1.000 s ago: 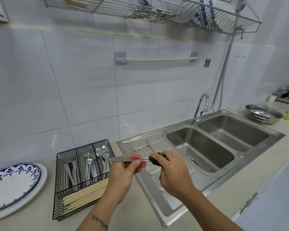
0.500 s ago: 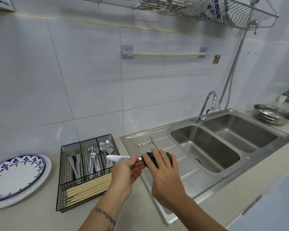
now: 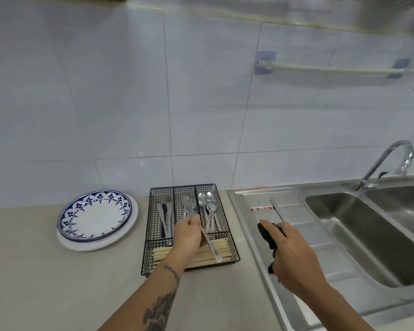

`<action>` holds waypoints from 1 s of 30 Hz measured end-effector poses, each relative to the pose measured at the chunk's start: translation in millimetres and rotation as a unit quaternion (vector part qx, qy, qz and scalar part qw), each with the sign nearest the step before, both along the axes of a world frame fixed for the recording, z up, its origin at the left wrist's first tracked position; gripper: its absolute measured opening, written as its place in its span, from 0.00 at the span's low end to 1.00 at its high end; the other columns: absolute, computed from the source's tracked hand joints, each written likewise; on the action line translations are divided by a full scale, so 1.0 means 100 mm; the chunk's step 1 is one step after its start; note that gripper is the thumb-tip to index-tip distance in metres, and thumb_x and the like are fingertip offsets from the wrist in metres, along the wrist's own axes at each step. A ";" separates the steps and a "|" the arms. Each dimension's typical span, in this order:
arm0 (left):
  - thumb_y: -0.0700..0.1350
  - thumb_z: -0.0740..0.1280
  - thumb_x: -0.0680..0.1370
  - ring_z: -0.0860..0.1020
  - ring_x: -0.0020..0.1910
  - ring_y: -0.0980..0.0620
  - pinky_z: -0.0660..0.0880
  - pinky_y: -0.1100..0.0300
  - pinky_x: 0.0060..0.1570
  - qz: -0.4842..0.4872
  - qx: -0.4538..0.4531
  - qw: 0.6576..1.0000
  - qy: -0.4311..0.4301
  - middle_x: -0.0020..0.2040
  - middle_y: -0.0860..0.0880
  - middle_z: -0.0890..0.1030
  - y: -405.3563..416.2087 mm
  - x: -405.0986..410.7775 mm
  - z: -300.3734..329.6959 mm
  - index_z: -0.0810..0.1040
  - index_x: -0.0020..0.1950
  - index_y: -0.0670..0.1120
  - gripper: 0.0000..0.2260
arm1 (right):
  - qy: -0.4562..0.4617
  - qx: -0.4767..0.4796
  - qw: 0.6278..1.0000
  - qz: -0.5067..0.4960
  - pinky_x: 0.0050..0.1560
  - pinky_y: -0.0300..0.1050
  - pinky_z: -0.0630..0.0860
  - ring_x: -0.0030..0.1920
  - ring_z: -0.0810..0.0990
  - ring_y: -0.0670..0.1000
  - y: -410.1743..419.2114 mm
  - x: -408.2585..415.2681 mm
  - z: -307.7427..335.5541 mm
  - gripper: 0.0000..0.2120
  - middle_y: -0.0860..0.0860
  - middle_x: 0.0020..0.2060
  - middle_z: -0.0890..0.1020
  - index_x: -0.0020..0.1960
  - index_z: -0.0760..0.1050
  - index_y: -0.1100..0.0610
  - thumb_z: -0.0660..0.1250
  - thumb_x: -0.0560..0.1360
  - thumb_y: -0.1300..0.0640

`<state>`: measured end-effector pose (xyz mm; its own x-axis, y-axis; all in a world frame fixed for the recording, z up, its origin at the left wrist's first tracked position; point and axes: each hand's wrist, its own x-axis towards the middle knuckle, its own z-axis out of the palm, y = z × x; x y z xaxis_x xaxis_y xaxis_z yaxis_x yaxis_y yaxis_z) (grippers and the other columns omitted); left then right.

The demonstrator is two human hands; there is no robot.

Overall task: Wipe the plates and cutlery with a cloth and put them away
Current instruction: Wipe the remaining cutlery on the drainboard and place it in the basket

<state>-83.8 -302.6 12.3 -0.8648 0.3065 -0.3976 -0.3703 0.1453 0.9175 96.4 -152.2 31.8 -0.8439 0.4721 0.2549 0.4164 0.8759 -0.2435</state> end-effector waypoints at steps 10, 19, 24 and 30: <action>0.35 0.65 0.79 0.83 0.41 0.48 0.83 0.53 0.46 0.033 -0.194 0.980 0.036 0.42 0.42 0.83 -0.30 -1.36 -0.20 0.78 0.46 0.34 0.05 | -0.036 -0.091 0.995 0.003 0.41 0.48 0.79 0.50 0.75 0.49 0.03 -0.34 -0.22 0.34 0.44 0.56 0.73 0.73 0.64 0.43 0.61 0.72 0.68; 0.37 0.60 0.78 0.70 0.30 0.53 0.69 0.60 0.27 -0.026 -0.268 0.959 0.086 0.49 0.43 0.81 -0.23 -1.25 -0.36 0.75 0.65 0.38 0.16 | -0.031 -0.117 0.992 -0.016 0.43 0.50 0.79 0.50 0.74 0.49 0.25 -0.40 -0.46 0.32 0.43 0.52 0.75 0.71 0.68 0.44 0.60 0.72 0.68; 0.37 0.61 0.75 0.72 0.32 0.53 0.72 0.60 0.30 -0.038 -0.309 0.940 0.143 0.50 0.46 0.81 -0.11 -1.20 -0.28 0.76 0.56 0.46 0.11 | 0.011 -0.184 0.981 -0.058 0.41 0.52 0.81 0.46 0.79 0.51 0.44 -0.35 -0.53 0.33 0.44 0.52 0.74 0.71 0.68 0.43 0.58 0.72 0.70; 0.37 0.64 0.77 0.75 0.33 0.54 0.73 0.61 0.30 -0.080 -0.266 0.939 0.203 0.45 0.51 0.79 0.54 -0.87 -0.04 0.77 0.65 0.43 0.16 | 0.041 -0.247 0.963 -0.102 0.33 0.49 0.81 0.39 0.82 0.52 0.79 -0.13 -0.65 0.32 0.43 0.52 0.71 0.70 0.65 0.40 0.58 0.73 0.68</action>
